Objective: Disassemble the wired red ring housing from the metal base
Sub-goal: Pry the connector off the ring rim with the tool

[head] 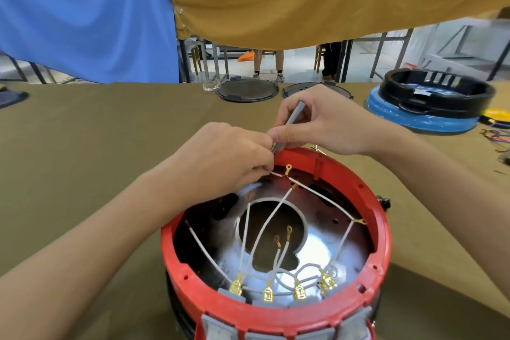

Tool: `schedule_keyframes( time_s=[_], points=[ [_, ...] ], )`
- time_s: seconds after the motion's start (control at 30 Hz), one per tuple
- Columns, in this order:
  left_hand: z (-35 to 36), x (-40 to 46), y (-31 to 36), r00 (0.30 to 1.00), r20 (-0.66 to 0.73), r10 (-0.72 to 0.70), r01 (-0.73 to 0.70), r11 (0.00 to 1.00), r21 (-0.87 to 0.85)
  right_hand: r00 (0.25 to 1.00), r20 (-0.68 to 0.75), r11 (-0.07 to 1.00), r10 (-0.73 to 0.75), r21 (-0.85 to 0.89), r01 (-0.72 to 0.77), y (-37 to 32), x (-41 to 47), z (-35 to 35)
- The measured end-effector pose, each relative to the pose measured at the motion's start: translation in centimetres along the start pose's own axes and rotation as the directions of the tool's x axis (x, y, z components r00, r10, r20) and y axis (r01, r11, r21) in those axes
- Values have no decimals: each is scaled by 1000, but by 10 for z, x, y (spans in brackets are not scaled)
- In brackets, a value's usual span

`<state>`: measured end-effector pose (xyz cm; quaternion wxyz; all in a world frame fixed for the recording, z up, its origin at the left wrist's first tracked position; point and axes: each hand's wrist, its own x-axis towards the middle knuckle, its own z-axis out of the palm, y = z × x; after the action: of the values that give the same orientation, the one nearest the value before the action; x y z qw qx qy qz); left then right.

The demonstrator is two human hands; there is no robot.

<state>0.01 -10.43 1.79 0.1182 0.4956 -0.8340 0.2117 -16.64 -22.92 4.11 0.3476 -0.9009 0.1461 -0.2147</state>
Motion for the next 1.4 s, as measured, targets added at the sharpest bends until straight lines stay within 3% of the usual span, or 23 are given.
schedule_keyframes(
  time_s=[0.13,0.43,0.93,1.03,1.23,1.4],
  points=[
    [1,0,-2,995,2,-99,98,979,-181,1000,-11,999,1,32,0,1,-1,1],
    [0,-1,-1,991,-25,-134,129,979,-160,1000,-21,1000,10,28,-10,3,0,1],
    [4,1,-4,981,7,-195,189,941,-282,994,20,983,110,147,-112,13,-1,-2],
    [3,1,-5,979,8,-206,200,938,-285,997,20,996,69,63,-70,8,-2,-4],
    [0,1,-4,964,-32,-263,247,937,-246,998,45,956,-45,-287,56,-10,0,0],
    [-1,3,-2,966,-14,-260,249,939,-237,998,12,968,-60,-243,61,-6,-1,0]
  ],
)
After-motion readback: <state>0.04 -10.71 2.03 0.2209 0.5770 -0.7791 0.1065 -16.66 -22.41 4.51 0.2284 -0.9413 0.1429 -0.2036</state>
